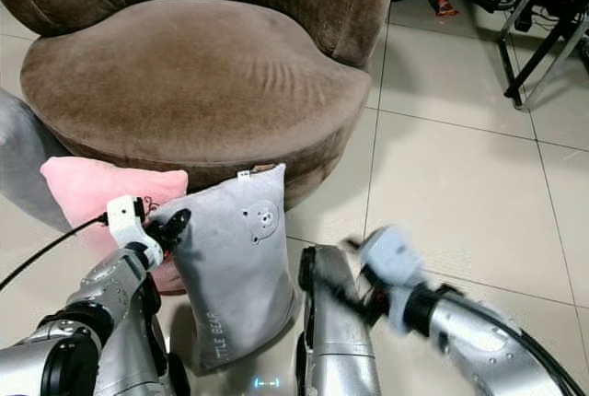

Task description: Move the pillow to the sofa from floor

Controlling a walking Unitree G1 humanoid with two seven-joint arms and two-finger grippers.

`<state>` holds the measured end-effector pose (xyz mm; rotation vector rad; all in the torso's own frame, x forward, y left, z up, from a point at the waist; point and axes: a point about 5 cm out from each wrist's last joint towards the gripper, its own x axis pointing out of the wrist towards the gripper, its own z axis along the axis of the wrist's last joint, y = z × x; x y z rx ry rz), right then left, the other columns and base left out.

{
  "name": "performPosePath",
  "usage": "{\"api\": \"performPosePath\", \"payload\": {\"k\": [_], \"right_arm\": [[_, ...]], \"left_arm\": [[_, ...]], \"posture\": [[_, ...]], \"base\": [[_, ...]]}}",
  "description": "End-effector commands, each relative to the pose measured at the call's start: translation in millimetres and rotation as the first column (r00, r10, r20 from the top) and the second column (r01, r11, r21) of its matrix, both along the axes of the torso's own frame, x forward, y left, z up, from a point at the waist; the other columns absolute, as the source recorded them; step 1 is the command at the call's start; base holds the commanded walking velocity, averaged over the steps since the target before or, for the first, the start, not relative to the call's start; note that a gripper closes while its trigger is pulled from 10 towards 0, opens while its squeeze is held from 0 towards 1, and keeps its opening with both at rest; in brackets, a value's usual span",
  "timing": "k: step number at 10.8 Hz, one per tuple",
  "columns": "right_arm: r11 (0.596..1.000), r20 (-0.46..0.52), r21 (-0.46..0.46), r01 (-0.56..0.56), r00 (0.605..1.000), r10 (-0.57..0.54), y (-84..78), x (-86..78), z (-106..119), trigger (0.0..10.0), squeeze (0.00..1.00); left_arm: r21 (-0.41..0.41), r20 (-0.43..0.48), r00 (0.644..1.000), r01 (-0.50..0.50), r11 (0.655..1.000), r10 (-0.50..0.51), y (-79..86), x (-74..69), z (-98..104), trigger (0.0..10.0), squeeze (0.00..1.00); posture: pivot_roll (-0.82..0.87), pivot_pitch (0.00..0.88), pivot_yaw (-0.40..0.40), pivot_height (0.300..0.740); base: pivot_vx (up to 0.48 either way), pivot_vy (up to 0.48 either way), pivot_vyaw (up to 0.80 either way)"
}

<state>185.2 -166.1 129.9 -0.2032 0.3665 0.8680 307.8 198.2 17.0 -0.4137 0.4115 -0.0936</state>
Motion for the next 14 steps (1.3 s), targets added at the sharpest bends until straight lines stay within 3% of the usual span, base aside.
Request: {"api": "performPosePath", "payload": {"k": [1, 9, 14], "right_arm": [[0.999, 0.002, 0.011, -0.036, 0.999, 0.036, 2.1, -2.6, 1.7, 10.0, 0.0], [1.0, 0.033, 0.023, -0.015, 0.999, 0.015, 3.4, 8.7, -0.5, 10.0, 0.0], [1.0, 0.033, 0.023, -0.015, 0.999, 0.015, 3.4, 8.7, -0.5, 10.0, 0.0]], "left_arm": [[-0.011, -0.031, 0.999, 0.02, 1.0, -0.02, -5.3, -3.6, -5.7, 0.0, 0.0], [-0.035, -0.006, 0.996, 0.086, 0.996, -0.087, -21.2, 0.7, -2.5, 0.0, 0.0], [-0.035, -0.006, 0.996, 0.086, 0.996, -0.087, -21.2, 0.7, -2.5, 0.0, 0.0]], "posture": [[-0.41, 0.143, -0.032, 0.466], [-0.39, 0.1, -0.009, 0.466], [-0.39, 0.1, -0.009, 0.466]], "base": [[0.0, 0.0, 0.0], [0.0, 0.0, 0.0], [0.0, 0.0, 0.0]]}}
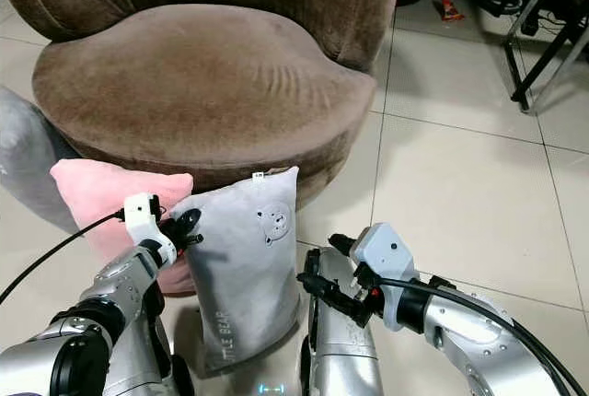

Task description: Move the pillow to the sofa from floor

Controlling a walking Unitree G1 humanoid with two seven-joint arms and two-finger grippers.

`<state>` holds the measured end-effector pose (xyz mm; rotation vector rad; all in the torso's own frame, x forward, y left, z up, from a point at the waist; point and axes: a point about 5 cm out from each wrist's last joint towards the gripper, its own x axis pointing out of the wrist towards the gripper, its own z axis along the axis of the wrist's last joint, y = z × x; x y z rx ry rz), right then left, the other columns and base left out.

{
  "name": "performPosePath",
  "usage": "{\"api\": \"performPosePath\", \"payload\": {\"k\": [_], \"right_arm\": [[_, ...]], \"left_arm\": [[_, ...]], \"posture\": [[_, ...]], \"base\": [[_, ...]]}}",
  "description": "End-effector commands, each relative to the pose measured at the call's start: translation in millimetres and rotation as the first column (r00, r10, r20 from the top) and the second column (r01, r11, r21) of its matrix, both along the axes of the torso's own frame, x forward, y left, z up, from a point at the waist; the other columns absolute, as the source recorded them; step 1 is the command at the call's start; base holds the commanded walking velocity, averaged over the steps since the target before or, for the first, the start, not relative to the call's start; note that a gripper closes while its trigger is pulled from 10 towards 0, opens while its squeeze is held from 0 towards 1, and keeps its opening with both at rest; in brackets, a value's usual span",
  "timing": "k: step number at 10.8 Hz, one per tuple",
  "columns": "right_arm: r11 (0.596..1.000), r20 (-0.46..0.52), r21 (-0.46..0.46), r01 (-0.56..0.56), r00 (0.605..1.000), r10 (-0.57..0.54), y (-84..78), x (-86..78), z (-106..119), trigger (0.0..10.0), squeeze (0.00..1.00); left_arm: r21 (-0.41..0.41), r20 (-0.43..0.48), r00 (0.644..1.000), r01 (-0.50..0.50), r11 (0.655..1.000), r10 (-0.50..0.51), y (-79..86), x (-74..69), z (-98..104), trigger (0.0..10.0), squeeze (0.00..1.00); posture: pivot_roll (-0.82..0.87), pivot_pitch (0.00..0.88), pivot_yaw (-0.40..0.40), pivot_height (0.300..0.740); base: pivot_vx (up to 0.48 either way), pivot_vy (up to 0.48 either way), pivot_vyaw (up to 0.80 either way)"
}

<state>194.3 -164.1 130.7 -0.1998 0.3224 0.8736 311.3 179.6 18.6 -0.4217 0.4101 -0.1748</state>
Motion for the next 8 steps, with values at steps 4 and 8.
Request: {"api": "performPosePath", "payload": {"k": [4, 8], "right_arm": [[1.0, -0.003, 0.001, -0.008, 1.0, 0.008, 1.4, -0.4, -1.2, 10.0, 0.0], [0.856, 0.079, 0.131, 0.501, 0.855, -0.513, 1.4, 38.7, -21.0, 10.0, 0.0]], "left_arm": [[-0.009, -0.024, 1.0, 0.012, 1.0, -0.012, -2.7, -2.8, -4.1, 0.0, 0.0], [0.231, 0.313, 0.851, 0.362, 0.903, -0.421, -57.6, 11.2, 44.2, 0.0, 0.0]], "posture": [[-0.39, 0.1, -0.009, 0.466], [-0.23, 0.0, 0.102, 0.466]], "base": [[0.0, 0.0, 0.0], [0.0, 0.0, 0.0]]}}
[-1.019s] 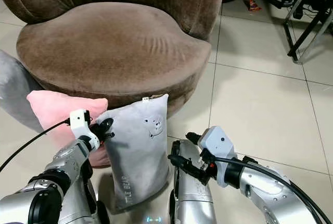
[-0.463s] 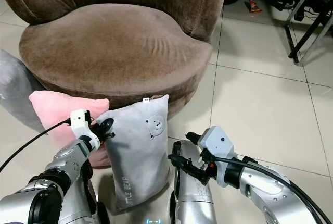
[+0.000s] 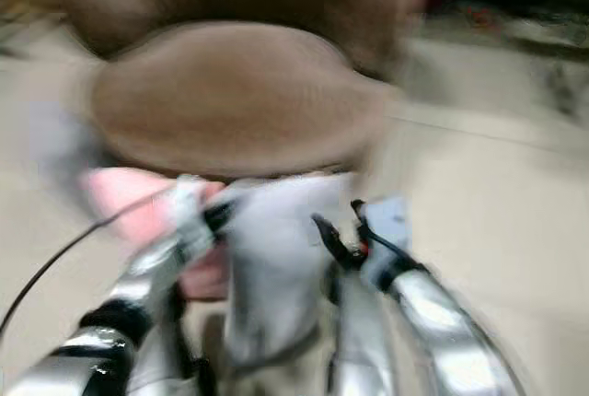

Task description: Move the pillow to the sofa from floor

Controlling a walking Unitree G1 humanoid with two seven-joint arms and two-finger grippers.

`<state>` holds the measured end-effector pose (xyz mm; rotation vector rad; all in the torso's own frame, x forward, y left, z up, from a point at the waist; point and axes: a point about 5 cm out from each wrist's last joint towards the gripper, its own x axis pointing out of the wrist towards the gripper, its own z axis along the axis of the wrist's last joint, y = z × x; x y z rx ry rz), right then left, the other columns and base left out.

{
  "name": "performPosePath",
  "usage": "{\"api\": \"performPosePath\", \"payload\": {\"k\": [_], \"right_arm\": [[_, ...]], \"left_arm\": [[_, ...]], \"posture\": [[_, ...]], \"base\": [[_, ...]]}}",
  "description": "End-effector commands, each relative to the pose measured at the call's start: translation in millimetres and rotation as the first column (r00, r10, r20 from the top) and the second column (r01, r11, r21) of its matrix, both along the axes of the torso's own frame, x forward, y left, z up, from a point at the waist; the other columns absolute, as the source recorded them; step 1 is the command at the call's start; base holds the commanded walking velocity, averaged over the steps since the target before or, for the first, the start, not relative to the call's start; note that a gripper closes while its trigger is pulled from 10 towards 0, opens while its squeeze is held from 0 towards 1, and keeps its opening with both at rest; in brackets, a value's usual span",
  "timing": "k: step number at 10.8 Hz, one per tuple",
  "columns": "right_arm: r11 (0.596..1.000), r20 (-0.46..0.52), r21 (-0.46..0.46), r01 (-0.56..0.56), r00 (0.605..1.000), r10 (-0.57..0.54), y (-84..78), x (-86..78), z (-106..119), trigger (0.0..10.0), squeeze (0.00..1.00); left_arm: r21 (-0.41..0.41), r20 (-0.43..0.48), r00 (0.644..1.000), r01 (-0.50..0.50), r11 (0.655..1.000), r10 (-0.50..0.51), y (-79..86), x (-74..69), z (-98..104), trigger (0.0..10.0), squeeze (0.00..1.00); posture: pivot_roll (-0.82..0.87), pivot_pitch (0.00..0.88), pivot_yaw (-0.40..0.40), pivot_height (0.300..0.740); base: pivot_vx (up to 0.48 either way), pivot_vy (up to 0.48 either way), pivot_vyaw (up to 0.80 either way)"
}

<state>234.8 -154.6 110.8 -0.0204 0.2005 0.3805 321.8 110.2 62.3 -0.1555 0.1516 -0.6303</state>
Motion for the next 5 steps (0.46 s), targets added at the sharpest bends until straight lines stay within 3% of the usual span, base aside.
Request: {"api": "performPosePath", "payload": {"k": [1, 3, 5], "right_arm": [[0.997, 0.015, -0.01, 0.081, 0.997, -0.081, -9.3, -0.1, 1.2, 10.0, 0.0], [0.99, 0.045, 0.021, 0.142, 0.989, -0.143, -8.0, 4.8, 6.8, 10.0, 0.0], [0.978, 0.106, 0.055, 0.2, 0.973, -0.205, -4.5, 10.4, 18.0, 10.0, 0.0]], "left_arm": [[0.026, 0.043, 0.999, 0.015, 1.0, -0.016, 7.4, -2.8, 3.0, 0.0, 0.0], [0.047, 0.127, 0.988, 0.084, 0.995, -0.089, 0.6, -7.6, 15.4, 0.0, 0.0], [0.054, 0.247, 0.967, 0.054, 0.997, -0.066, 5.3, -9.2, 42.0, 0.0, 0.0]], "posture": [[-0.23, 0.0, 0.106, 0.471], [-0.22, 0.0, 0.112, 0.496], [-0.22, 0.0, 0.122, 0.516]], "base": [[0.0, 0.0, 0.0], [0.0, 0.0, 0.0], [0.0, 0.0, 0.0]]}}
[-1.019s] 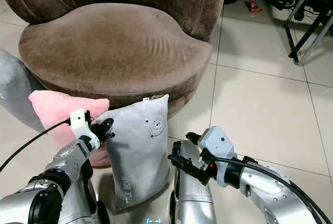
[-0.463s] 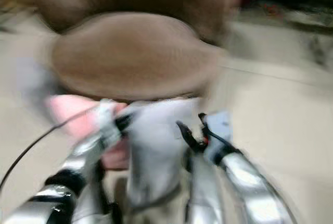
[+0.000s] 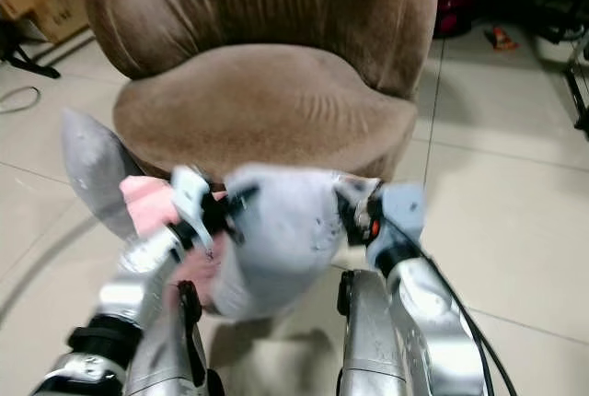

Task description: Move the pillow to the sofa from floor

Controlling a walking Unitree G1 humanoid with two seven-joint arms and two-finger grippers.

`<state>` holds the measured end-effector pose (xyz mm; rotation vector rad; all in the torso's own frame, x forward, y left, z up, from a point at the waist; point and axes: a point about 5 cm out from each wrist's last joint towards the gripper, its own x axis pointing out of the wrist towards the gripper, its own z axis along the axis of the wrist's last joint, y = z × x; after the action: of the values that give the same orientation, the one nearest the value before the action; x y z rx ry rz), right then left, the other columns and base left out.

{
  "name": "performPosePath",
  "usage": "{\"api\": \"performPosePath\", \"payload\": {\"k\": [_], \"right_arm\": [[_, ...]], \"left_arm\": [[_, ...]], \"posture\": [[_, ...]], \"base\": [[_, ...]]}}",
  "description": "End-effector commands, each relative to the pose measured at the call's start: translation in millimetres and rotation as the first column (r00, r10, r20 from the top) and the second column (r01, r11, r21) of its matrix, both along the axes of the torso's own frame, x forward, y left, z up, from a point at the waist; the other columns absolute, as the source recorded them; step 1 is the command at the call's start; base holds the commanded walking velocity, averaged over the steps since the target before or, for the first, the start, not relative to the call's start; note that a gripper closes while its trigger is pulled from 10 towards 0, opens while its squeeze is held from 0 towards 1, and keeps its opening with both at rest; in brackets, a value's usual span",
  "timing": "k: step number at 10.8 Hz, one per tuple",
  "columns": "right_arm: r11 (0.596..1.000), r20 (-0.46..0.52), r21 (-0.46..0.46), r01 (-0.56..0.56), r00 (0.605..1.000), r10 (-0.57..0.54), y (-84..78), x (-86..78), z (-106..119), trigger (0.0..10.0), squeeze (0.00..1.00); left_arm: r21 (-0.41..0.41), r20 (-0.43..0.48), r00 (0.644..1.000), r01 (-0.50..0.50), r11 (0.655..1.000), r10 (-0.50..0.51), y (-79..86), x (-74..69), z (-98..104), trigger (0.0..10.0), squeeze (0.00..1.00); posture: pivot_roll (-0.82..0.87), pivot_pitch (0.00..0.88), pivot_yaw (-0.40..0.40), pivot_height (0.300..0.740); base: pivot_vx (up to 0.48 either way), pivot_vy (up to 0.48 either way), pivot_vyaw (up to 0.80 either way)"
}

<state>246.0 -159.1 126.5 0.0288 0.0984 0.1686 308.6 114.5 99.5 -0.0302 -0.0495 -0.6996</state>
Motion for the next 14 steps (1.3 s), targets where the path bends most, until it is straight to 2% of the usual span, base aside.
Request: {"api": "performPosePath", "payload": {"k": [1, 4, 7, 14], "right_arm": [[1.0, 0.042, 0.011, 0.023, 0.999, -0.023, 0.9, 0.1, 8.0, 10.0, 0.0], [0.999, 0.084, 0.017, 0.048, 0.995, -0.049, 8.0, 7.3, 16.3, 10.0, 0.0], [0.999, 0.127, 0.008, 0.038, 0.991, -0.039, 8.9, 13.9, 26.5, 10.0, 0.0], [1.0, 0.117, -0.012, 0.005, 0.993, -0.003, 11.5, 15.8, 23.2, 10.0, 0.0]], "left_arm": [[-0.014, 0.086, 0.996, -0.028, 1.0, 0.029, 5.2, 2.0, 20.6, 0.0, 0.0], [-0.082, 0.191, 0.98, -0.049, 0.995, 0.064, -2.3, -2.2, 53.5, 0.0, 0.0], [-0.147, 0.226, 0.947, -0.198, 0.969, 0.227, 4.6, 4.1, 80.9, 0.0, 0.0], [-0.207, 0.207, 0.942, -0.222, 0.953, 0.264, 8.5, -2.8, 86.0, 0.0, 0.0]], "posture": [[-0.21, 0.0, 0.121, 0.526], [-0.2, 0.0, 0.112, 0.556], [-0.19, 0.0, 0.097, 0.596], [-0.18, 0.0, 0.068, 0.686]], "base": [[0.0, 0.0, 0.0], [0.0, 0.0, 0.0], [0.0, 0.0, 0.0], [0.0, 0.0, 0.0]]}}
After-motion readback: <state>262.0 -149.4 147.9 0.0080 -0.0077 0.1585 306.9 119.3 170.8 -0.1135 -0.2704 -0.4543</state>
